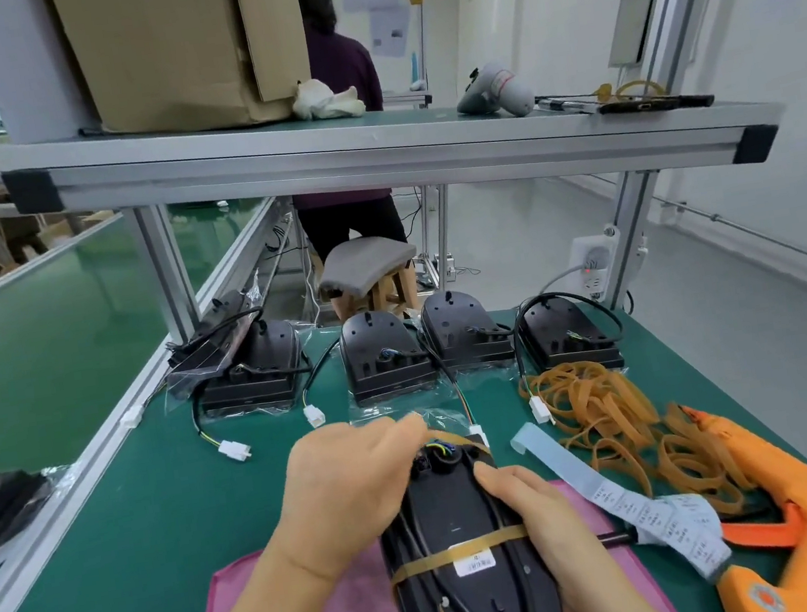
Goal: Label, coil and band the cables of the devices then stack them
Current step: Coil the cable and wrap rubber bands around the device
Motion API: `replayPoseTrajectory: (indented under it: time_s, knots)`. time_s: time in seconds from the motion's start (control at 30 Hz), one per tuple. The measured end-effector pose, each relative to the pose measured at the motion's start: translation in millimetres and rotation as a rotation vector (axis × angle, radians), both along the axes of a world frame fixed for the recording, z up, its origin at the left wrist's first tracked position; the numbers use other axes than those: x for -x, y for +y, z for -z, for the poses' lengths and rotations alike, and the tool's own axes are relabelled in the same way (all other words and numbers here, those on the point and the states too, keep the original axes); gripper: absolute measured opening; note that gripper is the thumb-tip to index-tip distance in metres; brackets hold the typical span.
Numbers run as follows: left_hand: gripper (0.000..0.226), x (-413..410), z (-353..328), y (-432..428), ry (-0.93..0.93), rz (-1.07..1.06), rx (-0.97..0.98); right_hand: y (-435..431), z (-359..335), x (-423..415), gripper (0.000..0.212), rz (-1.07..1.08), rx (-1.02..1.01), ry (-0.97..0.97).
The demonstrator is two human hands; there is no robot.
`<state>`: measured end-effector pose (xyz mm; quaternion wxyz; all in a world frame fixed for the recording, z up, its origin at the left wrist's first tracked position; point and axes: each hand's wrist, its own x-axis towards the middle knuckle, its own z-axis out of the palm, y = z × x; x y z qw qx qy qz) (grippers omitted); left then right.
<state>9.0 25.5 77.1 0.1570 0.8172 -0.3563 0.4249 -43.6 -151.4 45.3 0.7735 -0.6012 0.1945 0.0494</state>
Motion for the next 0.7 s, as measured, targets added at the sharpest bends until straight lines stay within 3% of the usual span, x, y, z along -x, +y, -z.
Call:
replayPoseTrajectory:
  time_s: [0.1,0.23,0.53,0.7]
  knots:
    - [0.01,9.6,6.3,0.7,0.008,0.095,-0.058,-1.8,1.2,-0.2,0.054,0.025,-0.011,0.016]
    - [0.007,14.7,24.1,13.7,0.154,0.165,0.022,-7.9,1.8,1.1,0.062,0.021,-0.028,-0.019]
    - [0.008,16.9,32.3,16.8,0.733,0.201,0.599,-3.9,-3.1,-3.8,0.064,0.049,-0.048,-0.068]
    - [0.004,20.3,29.6,10.4,0.915,0.137,0.86,4.4,-11.2,-5.5,0.071,0.062,-0.032,-0.09]
